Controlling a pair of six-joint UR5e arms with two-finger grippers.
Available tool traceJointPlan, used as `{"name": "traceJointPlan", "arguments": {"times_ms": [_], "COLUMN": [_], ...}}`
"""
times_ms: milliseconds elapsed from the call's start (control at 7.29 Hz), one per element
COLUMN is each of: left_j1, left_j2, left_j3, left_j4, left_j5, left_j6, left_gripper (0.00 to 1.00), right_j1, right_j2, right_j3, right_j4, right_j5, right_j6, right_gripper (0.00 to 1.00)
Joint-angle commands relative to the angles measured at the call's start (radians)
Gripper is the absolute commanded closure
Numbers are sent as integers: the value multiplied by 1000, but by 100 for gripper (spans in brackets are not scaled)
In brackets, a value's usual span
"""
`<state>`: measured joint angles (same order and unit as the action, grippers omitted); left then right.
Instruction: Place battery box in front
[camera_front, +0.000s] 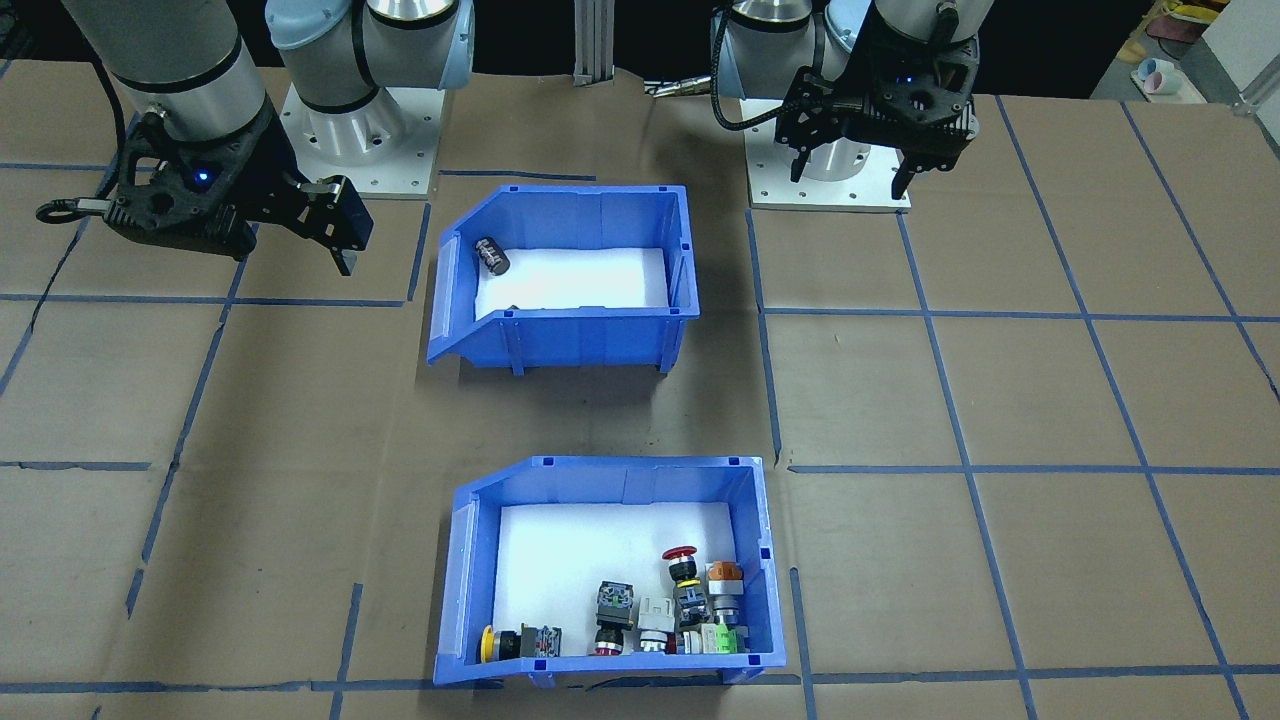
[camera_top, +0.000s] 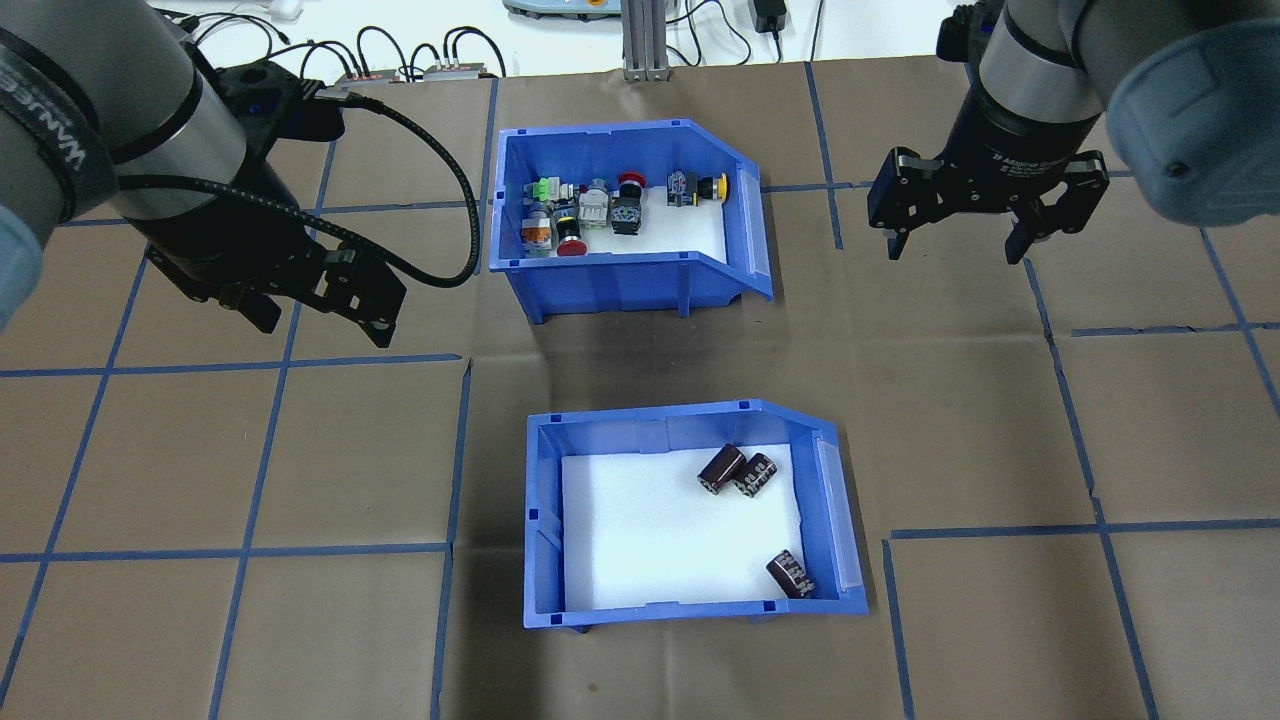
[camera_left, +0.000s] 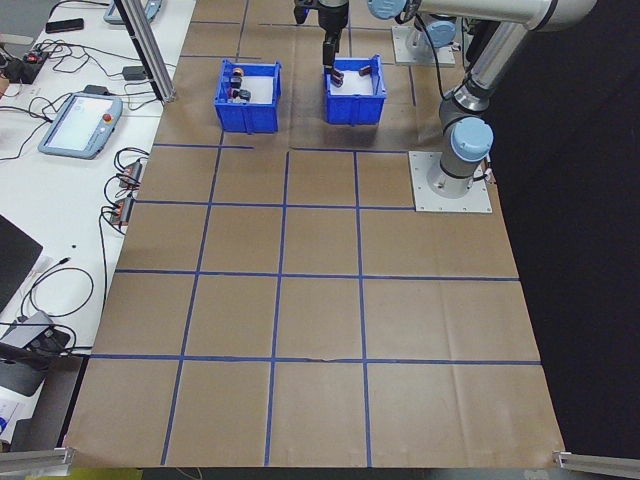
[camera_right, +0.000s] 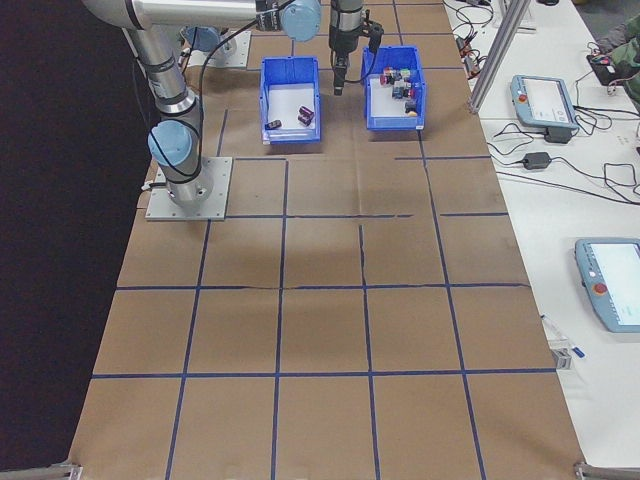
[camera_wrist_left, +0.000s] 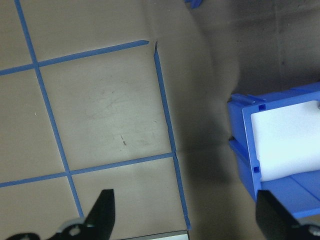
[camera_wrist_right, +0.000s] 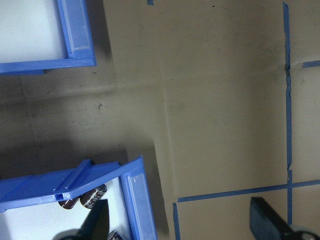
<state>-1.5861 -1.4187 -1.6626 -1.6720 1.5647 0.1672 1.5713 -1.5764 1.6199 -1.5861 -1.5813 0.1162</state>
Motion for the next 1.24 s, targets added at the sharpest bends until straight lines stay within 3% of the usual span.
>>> {"name": "traceJointPlan", "arguments": {"times_ms": [0,686,961,1098], "left_j1": [0,0,2,2], "left_j2": [3,-3,-21,-22], "left_j3": [-2,0,-16,-16], "left_j4": [0,2,3,20], "left_j5": [0,3,58,58], "left_j6": [0,-3,-231,-409], "left_gripper": [1,1,1,1], "right_j1": [-1,1,1,3], "right_j2": [1,-1,12,16], "right_j3": [0,0,-2,-2], "right_j4": [0,1,-8,-18], "right_j5": [1,-8,-11,-8], "right_j6": [-4,-27,-93,-160], "right_gripper": [0,0,0,0]}}
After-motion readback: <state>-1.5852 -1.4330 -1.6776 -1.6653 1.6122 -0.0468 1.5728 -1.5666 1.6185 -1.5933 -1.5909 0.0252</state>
